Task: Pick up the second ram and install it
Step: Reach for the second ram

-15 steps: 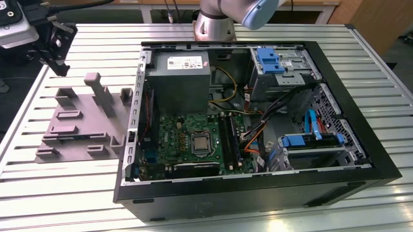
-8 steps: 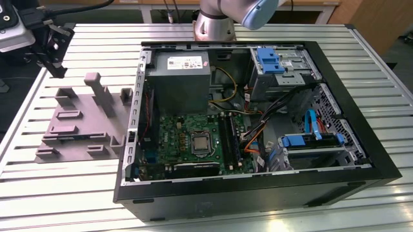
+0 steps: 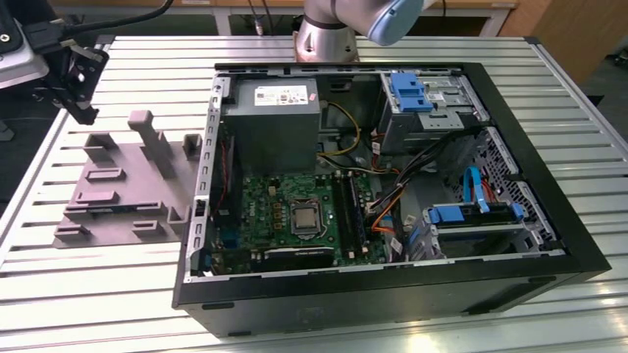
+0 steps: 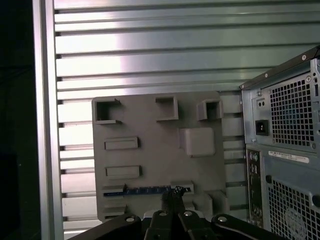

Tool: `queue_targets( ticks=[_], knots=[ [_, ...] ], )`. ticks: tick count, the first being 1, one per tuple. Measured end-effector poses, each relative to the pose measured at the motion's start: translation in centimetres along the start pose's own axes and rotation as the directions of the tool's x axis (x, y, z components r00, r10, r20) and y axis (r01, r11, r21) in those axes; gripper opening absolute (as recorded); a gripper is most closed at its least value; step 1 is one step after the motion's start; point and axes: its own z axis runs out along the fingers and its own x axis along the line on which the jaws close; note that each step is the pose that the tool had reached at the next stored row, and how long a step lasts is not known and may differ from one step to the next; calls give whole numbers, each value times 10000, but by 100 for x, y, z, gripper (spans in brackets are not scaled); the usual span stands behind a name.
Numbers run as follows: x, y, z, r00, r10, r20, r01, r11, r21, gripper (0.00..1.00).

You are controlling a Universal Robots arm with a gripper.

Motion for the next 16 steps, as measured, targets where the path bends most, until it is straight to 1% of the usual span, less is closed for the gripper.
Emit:
queue_targets(
  ticks=[16],
  knots=[
    [78,-76,113,10000,0,0,0,10000,1,11]
  ],
)
